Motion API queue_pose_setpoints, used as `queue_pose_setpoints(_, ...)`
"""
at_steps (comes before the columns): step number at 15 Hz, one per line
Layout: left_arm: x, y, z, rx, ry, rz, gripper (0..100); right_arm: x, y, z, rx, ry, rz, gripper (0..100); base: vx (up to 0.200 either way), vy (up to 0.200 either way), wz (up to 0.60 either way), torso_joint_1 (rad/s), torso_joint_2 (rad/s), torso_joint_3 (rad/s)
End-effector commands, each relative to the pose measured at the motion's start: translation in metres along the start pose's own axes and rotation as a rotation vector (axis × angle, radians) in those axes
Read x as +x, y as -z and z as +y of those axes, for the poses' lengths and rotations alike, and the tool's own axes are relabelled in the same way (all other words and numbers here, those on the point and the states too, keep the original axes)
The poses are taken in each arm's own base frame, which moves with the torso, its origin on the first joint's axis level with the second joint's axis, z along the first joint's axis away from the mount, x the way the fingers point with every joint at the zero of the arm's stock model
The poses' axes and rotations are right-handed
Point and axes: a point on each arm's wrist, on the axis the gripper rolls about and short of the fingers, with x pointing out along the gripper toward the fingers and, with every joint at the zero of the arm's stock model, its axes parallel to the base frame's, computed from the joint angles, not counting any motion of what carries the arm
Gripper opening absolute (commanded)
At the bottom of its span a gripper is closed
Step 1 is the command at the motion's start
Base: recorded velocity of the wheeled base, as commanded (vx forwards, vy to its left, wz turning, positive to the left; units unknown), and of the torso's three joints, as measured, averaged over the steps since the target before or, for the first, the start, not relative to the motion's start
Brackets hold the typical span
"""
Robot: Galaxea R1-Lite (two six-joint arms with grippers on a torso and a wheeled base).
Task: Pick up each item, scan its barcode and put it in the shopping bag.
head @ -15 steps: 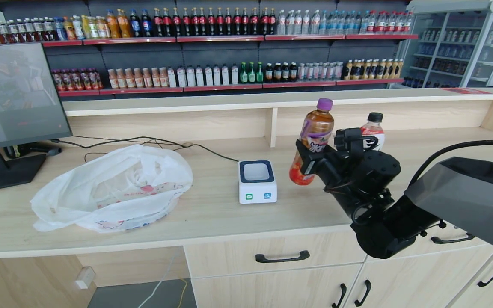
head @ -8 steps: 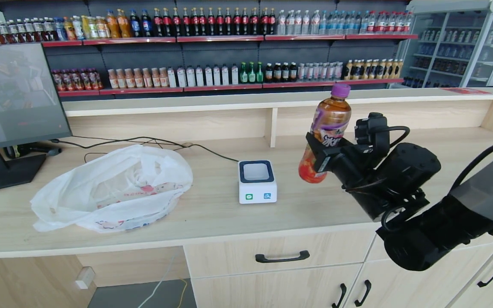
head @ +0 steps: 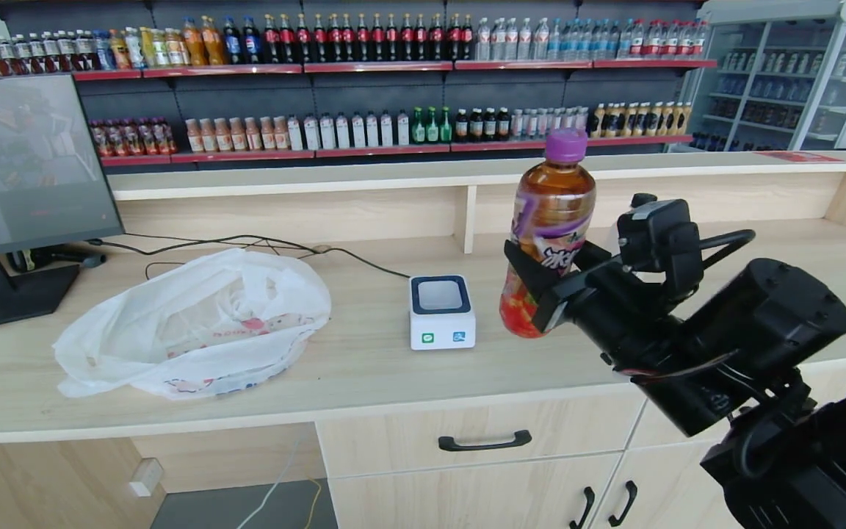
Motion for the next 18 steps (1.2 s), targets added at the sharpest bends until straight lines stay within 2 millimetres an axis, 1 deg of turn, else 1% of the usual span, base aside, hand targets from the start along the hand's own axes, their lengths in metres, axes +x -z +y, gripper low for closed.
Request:
queue_pose_setpoints(1,0.000,0.000,0.000,0.000,0.000,0.000,100,-0.011,-0.017,0.006,-0.054,-0.026,-0.039,0,0.000,0.000,0.00,0.000,0.00,0.000)
queue_pose_setpoints(3,0.000,0.000,0.000,0.000,0.000,0.000,100,-0.014,-0.022,0.014,-0.087,-0.087,-0.059,0,0.000,0.000,0.00,0.000,0.00,0.000)
queue_pose_setpoints(5,0.000,0.000,0.000,0.000,0.000,0.000,100,-0.020,-0.024,0.022,-0.155,-0.136,-0.072,0,0.000,0.000,0.00,0.000,0.00,0.000)
queue_pose_setpoints(8,0.000,0.000,0.000,0.000,0.000,0.000,100,-0.033,-0.014,0.031,-0.211,-0.187,-0.022,0,0.000,0.000,0.00,0.000,0.00,0.000)
queue_pose_setpoints(11,0.000,0.000,0.000,0.000,0.000,0.000,100,-0.039,-0.008,0.035,-0.367,-0.252,-0.026,0,0.000,0.000,0.00,0.000,0.00,0.000)
queue_pose_setpoints(12,0.000,0.000,0.000,0.000,0.000,0.000,100,-0.038,-0.007,0.032,-0.482,-0.273,-0.052,0,0.000,0.000,0.00,0.000,0.00,0.000)
queue_pose_setpoints(13,0.000,0.000,0.000,0.000,0.000,0.000,100,-0.038,-0.006,0.032,-0.538,-0.285,-0.064,0,0.000,0.000,0.00,0.000,0.00,0.000)
queue_pose_setpoints(16,0.000,0.000,0.000,0.000,0.000,0.000,100,-0.040,-0.004,0.038,-0.641,-0.350,-0.107,0,0.000,0.000,0.00,0.000,0.00,0.000)
queue_pose_setpoints(18,0.000,0.000,0.000,0.000,0.000,0.000,100,-0.043,-0.009,0.043,-0.708,-0.432,-0.190,0,0.000,0.000,0.00,0.000,0.00,0.000)
